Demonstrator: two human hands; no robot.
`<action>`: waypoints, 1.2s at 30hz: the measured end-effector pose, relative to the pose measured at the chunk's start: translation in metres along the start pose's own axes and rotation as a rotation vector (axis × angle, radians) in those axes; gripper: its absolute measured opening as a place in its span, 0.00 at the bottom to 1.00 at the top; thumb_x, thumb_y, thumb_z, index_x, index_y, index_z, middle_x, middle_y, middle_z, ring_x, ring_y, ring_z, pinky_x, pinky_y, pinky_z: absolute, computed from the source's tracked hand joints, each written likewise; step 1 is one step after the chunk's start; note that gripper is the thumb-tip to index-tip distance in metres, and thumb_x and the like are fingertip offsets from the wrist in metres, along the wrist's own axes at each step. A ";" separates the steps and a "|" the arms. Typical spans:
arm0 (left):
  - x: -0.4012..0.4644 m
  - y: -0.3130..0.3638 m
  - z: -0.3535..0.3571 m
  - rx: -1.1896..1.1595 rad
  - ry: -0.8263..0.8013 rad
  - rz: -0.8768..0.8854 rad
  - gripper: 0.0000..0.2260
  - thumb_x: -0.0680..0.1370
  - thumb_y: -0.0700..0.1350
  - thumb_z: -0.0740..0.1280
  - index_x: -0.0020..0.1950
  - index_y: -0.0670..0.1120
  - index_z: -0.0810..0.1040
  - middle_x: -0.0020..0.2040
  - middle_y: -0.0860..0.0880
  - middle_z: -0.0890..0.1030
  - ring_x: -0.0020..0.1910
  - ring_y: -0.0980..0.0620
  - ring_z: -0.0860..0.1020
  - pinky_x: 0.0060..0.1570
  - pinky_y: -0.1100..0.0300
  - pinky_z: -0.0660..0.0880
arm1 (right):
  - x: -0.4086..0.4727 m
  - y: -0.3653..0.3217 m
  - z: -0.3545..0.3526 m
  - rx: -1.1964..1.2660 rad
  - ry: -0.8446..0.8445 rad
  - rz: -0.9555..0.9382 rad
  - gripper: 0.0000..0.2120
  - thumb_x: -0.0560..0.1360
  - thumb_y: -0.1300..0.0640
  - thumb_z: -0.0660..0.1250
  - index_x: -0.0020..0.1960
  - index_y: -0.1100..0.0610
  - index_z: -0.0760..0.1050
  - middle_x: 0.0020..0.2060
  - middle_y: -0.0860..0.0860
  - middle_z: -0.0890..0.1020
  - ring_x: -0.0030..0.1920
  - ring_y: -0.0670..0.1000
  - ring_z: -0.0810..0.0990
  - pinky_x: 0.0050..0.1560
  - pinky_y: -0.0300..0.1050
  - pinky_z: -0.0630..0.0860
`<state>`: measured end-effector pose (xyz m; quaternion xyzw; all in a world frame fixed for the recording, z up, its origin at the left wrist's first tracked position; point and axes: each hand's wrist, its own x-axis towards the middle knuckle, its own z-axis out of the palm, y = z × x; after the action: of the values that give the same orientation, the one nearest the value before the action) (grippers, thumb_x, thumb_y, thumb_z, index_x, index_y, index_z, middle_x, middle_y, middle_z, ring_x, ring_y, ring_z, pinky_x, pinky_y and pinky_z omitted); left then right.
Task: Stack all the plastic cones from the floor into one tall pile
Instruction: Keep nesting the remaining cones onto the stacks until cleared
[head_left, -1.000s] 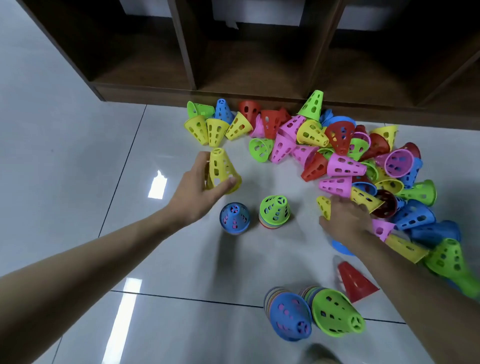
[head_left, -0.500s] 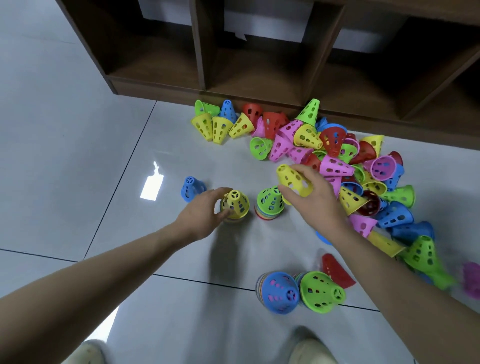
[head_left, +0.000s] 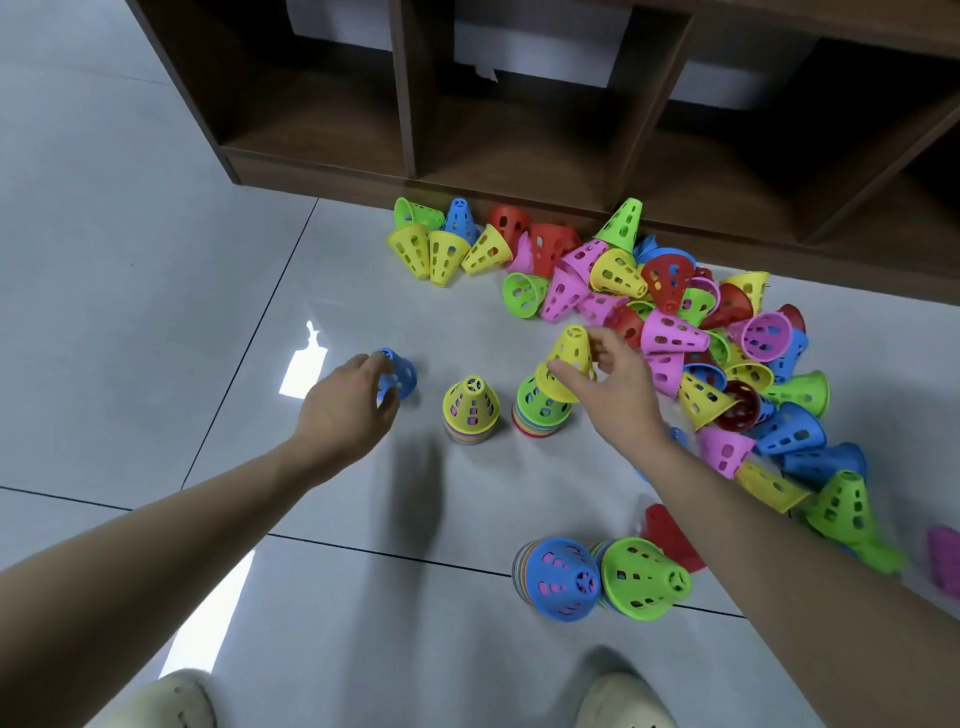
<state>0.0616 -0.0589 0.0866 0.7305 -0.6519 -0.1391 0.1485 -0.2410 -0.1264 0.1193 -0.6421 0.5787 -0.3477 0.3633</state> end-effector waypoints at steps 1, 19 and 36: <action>0.001 -0.002 0.000 -0.012 -0.008 -0.033 0.09 0.78 0.47 0.64 0.58 0.49 0.73 0.49 0.50 0.77 0.45 0.46 0.78 0.38 0.56 0.69 | 0.000 0.006 0.002 -0.019 -0.023 0.019 0.14 0.72 0.56 0.77 0.54 0.51 0.77 0.46 0.45 0.82 0.46 0.37 0.78 0.50 0.32 0.73; 0.014 -0.003 0.011 0.048 -0.312 -0.006 0.14 0.77 0.48 0.68 0.63 0.51 0.75 0.55 0.49 0.77 0.53 0.46 0.76 0.43 0.56 0.72 | -0.019 0.061 -0.014 -0.357 -0.265 -0.004 0.26 0.72 0.49 0.75 0.66 0.54 0.73 0.59 0.50 0.78 0.62 0.49 0.74 0.63 0.47 0.71; -0.045 0.002 0.005 -0.390 -0.089 0.159 0.20 0.78 0.53 0.71 0.68 0.56 0.71 0.70 0.60 0.73 0.65 0.62 0.74 0.62 0.62 0.71 | -0.044 0.090 -0.070 -0.639 -0.090 0.583 0.40 0.75 0.45 0.72 0.76 0.64 0.60 0.70 0.62 0.68 0.69 0.65 0.68 0.62 0.59 0.71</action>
<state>0.0524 -0.0146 0.0833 0.6272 -0.6741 -0.2827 0.2687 -0.3495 -0.0935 0.0747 -0.5467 0.7979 -0.0055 0.2541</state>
